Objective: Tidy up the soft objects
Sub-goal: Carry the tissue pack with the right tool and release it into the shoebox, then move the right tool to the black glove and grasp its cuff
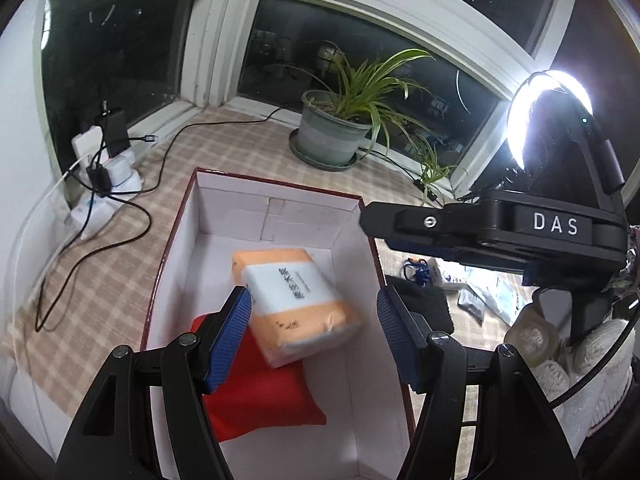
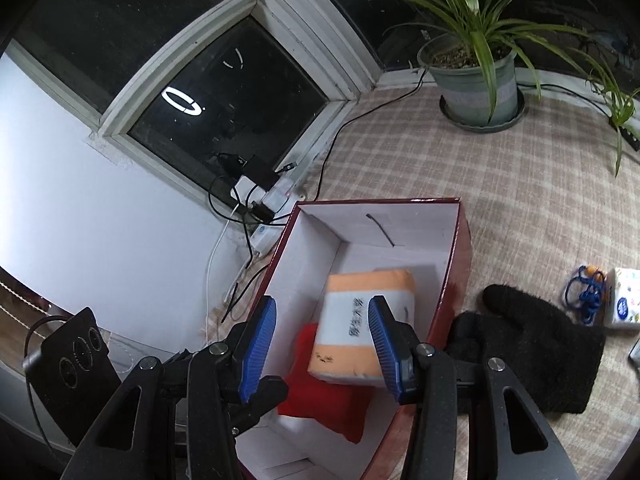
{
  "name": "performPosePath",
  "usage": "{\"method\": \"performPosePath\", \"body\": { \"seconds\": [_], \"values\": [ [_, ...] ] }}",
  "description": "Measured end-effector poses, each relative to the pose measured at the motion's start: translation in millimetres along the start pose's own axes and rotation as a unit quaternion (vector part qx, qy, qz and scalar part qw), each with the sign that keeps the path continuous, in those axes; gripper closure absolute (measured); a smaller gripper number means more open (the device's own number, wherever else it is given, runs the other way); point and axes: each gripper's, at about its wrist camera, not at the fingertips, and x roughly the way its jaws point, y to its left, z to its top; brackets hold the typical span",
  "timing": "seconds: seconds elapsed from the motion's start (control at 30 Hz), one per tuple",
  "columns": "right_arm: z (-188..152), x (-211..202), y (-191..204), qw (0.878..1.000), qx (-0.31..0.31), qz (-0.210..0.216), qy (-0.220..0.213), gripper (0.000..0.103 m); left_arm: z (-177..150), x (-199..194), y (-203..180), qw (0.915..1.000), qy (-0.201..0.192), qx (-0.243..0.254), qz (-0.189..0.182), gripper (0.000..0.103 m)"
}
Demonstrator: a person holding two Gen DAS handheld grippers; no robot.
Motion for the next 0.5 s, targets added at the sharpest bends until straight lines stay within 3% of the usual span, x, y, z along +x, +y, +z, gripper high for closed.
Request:
{"method": "performPosePath", "body": {
  "seconds": [0.33, 0.5],
  "values": [
    [1.5, -18.4, -24.8, 1.000, -0.003, -0.007, -0.016, 0.053, 1.7, 1.1, 0.7, 1.0000, 0.000, -0.007, -0.005, 0.039],
    [-1.2, -41.8, -56.0, 0.999, -0.005, -0.031, -0.024, 0.051, 0.1, -7.2, -3.4, 0.9998, -0.008, -0.015, -0.010, 0.039]
  ]
}}
